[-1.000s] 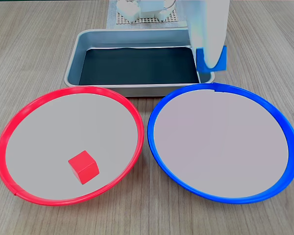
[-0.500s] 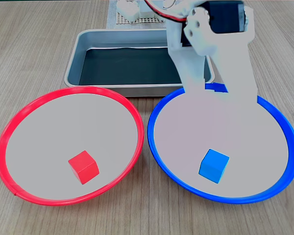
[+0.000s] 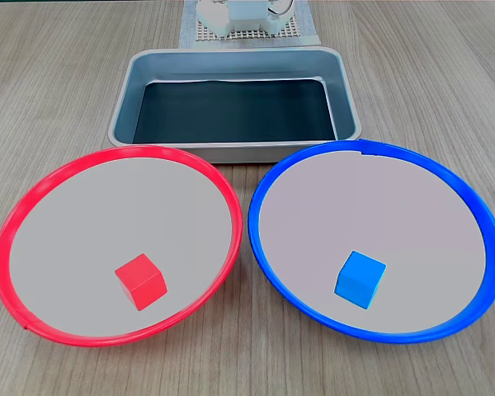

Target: Move two blocks tray to matching dishes

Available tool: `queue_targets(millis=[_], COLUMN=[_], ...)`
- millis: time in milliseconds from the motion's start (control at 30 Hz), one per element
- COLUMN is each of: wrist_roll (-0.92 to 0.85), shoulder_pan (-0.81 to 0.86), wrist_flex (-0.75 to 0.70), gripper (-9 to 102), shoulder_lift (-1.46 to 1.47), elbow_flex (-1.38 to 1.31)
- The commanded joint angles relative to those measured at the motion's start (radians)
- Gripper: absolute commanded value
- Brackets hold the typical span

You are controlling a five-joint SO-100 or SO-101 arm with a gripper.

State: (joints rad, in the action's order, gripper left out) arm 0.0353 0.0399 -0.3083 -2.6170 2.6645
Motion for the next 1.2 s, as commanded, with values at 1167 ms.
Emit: queue_targets(millis=[1167], wrist_roll=[-0.069], shoulder_pan=[0.025], wrist_flex=[-0.690], gripper=[0], shoulder_lift=[-0.712], elbow_flex=[0.359])
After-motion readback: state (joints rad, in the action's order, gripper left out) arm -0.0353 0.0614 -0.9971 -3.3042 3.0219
